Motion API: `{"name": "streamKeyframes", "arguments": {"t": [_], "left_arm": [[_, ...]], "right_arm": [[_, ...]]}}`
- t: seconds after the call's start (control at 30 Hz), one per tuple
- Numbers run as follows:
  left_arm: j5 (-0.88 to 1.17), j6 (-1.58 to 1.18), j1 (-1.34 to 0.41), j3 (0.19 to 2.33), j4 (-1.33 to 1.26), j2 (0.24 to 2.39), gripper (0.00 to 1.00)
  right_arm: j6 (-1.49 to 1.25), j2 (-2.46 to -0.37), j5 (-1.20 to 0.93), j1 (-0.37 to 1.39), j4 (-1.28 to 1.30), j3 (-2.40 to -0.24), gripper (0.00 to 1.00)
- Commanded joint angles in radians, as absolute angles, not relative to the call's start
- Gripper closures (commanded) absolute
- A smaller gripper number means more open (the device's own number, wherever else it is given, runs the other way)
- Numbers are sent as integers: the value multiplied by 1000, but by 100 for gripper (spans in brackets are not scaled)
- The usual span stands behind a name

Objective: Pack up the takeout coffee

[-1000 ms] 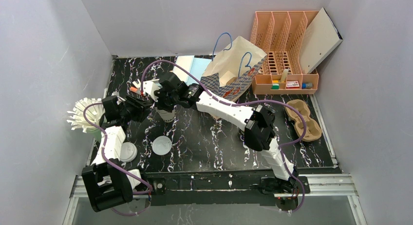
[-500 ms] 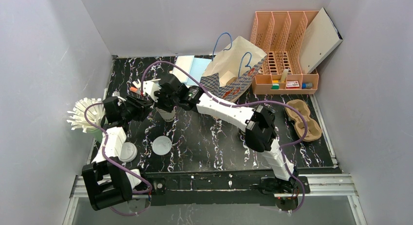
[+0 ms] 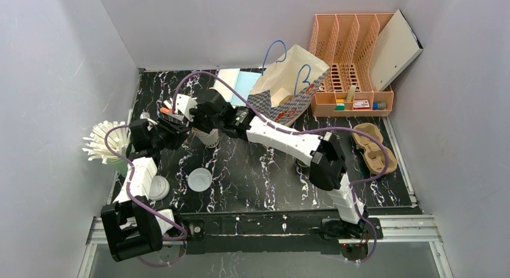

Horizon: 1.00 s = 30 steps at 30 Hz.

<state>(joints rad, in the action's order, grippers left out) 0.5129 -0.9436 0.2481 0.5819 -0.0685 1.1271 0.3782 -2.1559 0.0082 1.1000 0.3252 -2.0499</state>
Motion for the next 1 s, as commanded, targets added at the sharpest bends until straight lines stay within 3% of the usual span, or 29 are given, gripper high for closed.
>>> {"name": "streamKeyframes", "arguments": {"t": [0.0,0.4,0.83,0.97], "left_arm": [[471,-896,241,584,51,1118,58],[425,-829,239,694,137,1088,55],[410,-853,148,760,61,1181,55],[274,-735,144,806,142,1137,55]], "right_arm": [[410,-2038,39,1101,202,-2077,99],[489,-1924,134,1120,204,-2122,99],[249,-1673,184,1125,313,-1804,99],[83,-1561,169,1126,380,-1617,99]]}}
